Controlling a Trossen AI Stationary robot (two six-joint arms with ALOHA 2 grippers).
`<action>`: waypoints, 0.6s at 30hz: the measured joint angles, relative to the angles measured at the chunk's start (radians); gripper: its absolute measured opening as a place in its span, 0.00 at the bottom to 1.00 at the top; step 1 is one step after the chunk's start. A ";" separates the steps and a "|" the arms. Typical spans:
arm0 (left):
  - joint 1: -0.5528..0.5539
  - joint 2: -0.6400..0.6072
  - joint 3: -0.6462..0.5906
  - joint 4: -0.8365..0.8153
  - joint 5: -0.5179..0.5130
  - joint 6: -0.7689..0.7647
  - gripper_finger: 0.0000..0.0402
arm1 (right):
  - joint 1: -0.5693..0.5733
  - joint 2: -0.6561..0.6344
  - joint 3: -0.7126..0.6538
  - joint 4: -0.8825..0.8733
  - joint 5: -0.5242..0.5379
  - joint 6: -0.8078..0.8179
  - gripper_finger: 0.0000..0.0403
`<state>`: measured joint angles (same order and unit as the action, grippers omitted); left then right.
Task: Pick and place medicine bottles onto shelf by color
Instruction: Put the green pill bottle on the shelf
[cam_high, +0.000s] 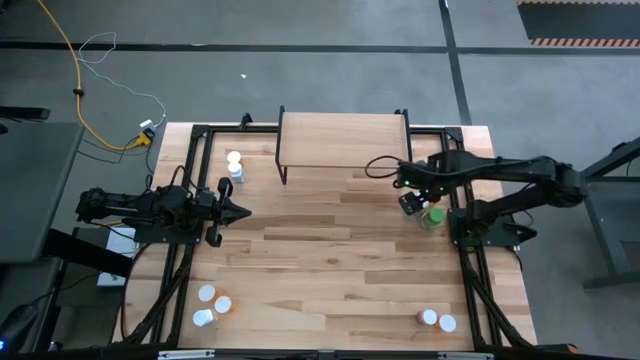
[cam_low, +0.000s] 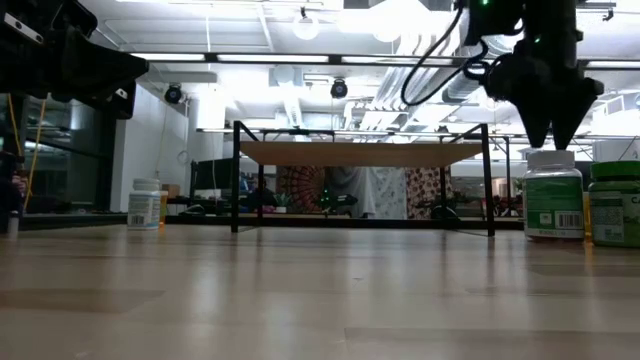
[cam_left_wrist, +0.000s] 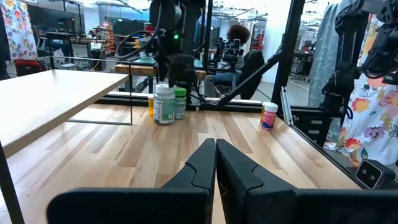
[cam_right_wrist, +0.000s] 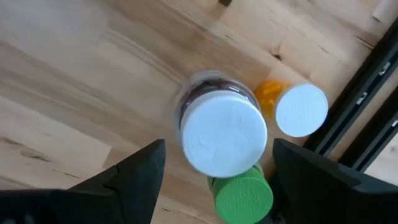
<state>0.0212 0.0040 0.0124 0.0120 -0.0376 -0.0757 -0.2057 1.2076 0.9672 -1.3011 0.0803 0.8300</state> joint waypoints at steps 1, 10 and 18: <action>0.000 0.000 0.000 0.000 0.000 0.000 0.01 | -0.004 0.009 0.000 0.001 -0.001 -0.003 0.71; 0.000 0.000 0.000 0.000 0.000 0.000 0.01 | -0.040 0.085 0.000 0.000 -0.010 -0.027 0.71; 0.000 0.000 0.000 0.000 0.000 0.000 0.01 | -0.065 0.114 -0.001 0.000 -0.023 -0.055 0.71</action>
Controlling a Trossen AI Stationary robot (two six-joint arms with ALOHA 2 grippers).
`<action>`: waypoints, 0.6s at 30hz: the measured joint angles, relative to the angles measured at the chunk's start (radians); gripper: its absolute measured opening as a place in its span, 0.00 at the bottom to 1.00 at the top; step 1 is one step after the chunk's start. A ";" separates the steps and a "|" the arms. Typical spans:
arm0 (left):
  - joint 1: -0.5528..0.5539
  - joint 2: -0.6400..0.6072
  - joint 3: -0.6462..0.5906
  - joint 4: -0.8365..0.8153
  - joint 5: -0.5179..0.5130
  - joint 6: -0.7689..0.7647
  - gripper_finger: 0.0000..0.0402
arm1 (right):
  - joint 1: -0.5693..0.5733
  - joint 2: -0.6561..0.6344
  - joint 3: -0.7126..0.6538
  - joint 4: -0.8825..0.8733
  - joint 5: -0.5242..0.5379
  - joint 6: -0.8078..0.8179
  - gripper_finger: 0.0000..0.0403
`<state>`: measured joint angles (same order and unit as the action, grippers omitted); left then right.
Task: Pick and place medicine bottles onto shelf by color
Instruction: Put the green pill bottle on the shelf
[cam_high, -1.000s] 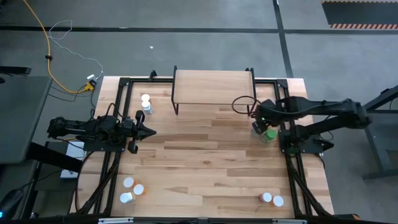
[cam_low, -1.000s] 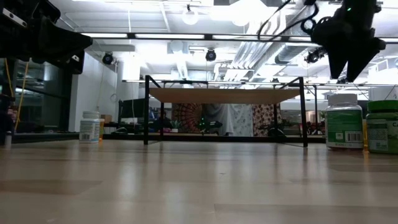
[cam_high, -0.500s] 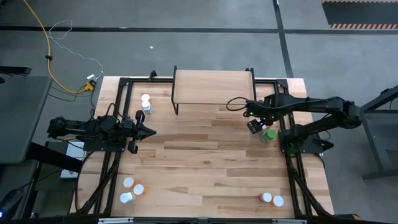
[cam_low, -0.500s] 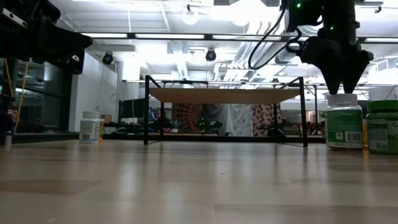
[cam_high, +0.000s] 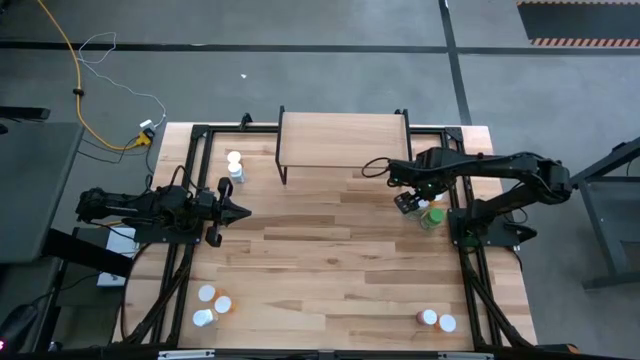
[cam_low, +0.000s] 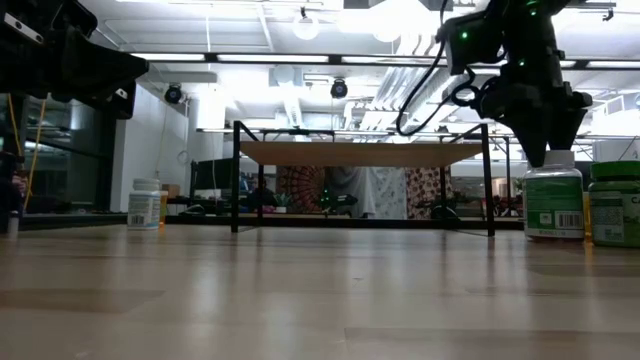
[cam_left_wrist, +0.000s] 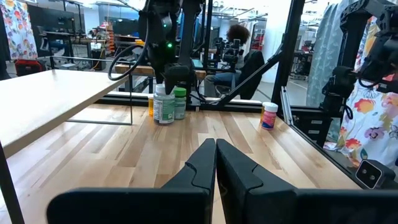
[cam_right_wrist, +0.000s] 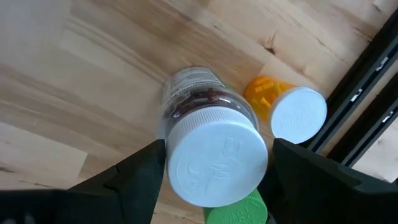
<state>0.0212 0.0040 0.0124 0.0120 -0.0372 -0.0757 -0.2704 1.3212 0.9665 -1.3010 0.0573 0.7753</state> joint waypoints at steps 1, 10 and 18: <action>0.000 0.000 0.000 0.000 0.000 0.000 0.01 | -0.001 0.000 0.000 0.000 -0.002 -0.005 0.71; 0.000 0.000 0.000 0.000 0.000 0.000 0.01 | 0.000 -0.001 0.000 -0.013 -0.010 -0.018 0.58; 0.000 0.000 0.000 0.000 0.000 0.000 0.01 | 0.000 -0.001 0.001 -0.022 -0.014 -0.036 0.51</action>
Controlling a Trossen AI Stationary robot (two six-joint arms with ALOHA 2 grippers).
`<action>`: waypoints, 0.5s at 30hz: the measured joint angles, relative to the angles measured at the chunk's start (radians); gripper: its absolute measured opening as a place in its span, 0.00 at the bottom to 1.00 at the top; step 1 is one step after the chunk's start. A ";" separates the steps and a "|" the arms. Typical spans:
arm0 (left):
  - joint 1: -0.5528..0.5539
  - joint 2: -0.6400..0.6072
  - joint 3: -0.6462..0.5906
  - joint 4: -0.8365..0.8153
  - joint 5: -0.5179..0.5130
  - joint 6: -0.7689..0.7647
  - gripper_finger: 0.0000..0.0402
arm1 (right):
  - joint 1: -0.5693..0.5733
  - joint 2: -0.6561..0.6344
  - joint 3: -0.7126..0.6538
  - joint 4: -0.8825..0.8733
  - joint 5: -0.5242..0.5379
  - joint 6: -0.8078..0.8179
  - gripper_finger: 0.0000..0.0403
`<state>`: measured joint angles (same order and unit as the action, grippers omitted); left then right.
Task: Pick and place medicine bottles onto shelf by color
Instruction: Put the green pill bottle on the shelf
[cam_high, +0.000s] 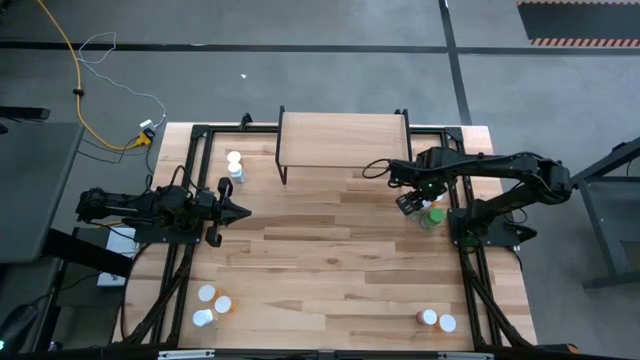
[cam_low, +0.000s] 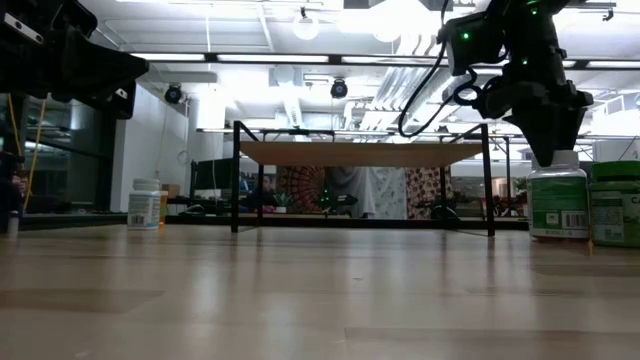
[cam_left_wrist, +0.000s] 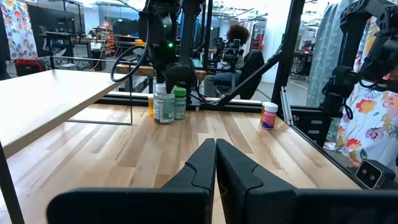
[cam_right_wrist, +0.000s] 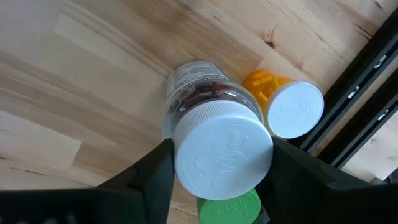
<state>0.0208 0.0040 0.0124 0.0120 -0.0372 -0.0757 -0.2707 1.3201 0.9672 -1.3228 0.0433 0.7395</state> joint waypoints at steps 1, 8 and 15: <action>0.000 0.000 0.000 0.000 0.000 0.000 0.01 | 0.000 0.000 0.000 0.000 0.000 -0.001 0.52; 0.000 0.000 0.000 0.000 0.000 0.000 0.01 | 0.000 0.002 0.015 -0.002 -0.034 -0.025 0.51; 0.000 0.000 0.000 0.000 0.000 0.000 0.01 | 0.023 0.002 0.139 -0.004 -0.037 -0.067 0.51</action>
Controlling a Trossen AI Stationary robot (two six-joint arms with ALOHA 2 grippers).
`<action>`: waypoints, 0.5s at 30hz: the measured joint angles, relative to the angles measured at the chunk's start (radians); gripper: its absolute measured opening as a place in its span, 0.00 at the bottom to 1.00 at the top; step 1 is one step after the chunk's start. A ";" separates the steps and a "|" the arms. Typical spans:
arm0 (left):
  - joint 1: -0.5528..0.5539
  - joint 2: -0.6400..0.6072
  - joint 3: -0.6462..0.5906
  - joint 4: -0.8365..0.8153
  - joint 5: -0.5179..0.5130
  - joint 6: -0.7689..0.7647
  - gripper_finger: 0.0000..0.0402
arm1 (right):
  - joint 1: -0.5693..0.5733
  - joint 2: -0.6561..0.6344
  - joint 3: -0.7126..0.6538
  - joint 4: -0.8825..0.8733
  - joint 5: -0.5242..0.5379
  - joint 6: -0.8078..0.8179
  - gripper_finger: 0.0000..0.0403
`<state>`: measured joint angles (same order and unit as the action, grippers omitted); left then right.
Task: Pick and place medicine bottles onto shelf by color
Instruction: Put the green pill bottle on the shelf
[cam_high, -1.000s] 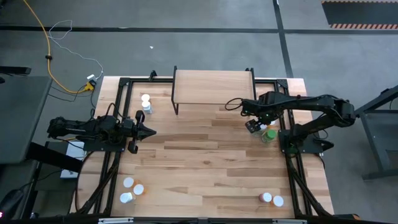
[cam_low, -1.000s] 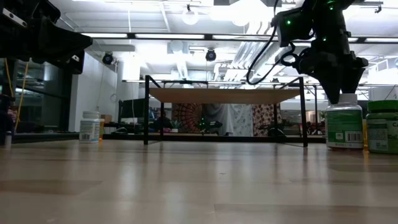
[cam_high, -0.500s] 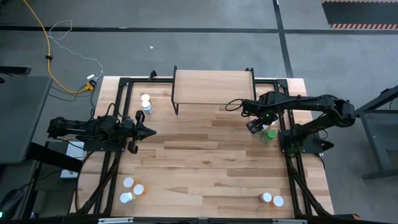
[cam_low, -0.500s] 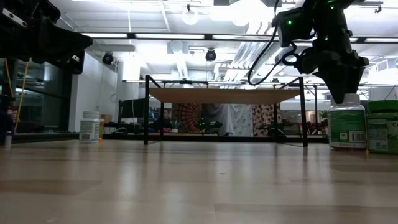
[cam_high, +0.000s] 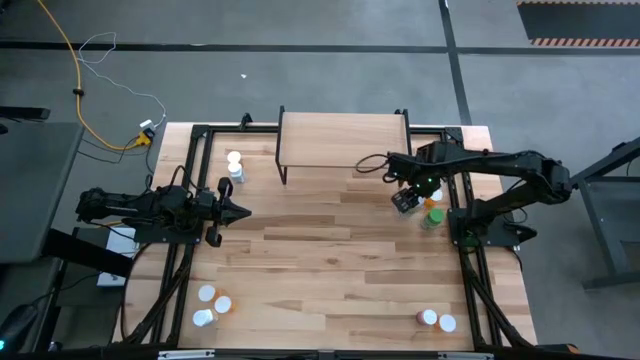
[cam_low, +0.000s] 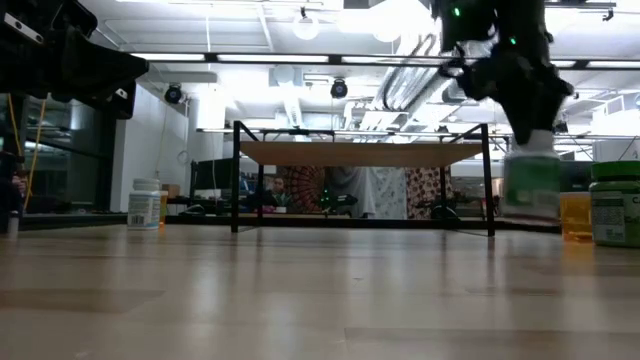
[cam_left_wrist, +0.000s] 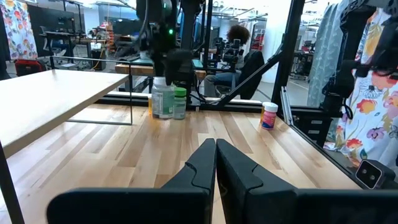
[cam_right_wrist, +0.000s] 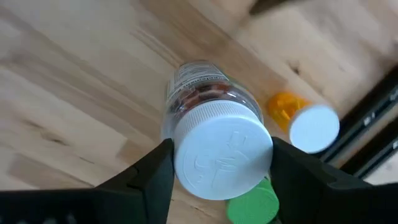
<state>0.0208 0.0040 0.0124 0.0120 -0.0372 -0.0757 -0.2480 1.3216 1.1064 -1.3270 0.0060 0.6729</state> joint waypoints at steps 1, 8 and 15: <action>0.000 0.000 0.000 0.000 0.000 0.000 0.01 | 0.008 0.000 0.023 0.000 0.000 0.000 0.51; 0.000 0.000 0.000 0.000 0.000 0.000 0.01 | 0.110 -0.001 0.153 0.045 -0.095 -0.061 0.51; 0.000 0.000 0.000 0.000 0.000 0.000 0.01 | 0.211 0.004 0.297 0.139 -0.122 -0.117 0.51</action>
<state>0.0211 0.0038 0.0124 0.0122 -0.0373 -0.0757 -0.0365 1.3253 1.4034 -1.1882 -0.1163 0.5559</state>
